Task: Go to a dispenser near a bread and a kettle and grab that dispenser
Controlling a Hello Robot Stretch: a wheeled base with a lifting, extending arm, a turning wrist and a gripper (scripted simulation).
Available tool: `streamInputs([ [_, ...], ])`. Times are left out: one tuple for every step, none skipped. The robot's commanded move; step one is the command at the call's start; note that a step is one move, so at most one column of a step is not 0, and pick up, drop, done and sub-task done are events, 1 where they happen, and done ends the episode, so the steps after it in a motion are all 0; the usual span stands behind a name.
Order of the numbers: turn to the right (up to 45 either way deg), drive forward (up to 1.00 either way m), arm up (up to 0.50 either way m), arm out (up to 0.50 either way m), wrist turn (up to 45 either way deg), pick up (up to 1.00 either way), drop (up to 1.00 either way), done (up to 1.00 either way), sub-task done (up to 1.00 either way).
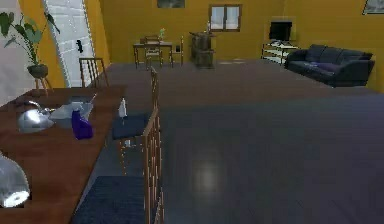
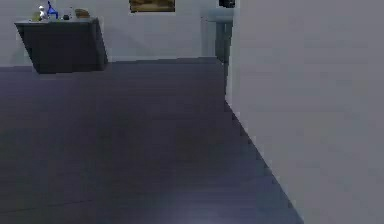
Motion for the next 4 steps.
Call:
streamInputs([
  [45.0, 0.00, 0.00, 0.00, 0.0, 0.00, 0.00, 0.00, 0.00],
  [0.0, 0.65, 0.00, 0.00, 0.0, 0.00, 0.00, 0.00, 0.00],
  [-45.0, 0.00, 0.00, 0.00, 0.0, 0.00, 0.00, 0.00, 0.00],
  [-3.0, 0.00, 0.00, 0.00, 0.0, 0.00, 0.00, 0.00, 0.00],
])
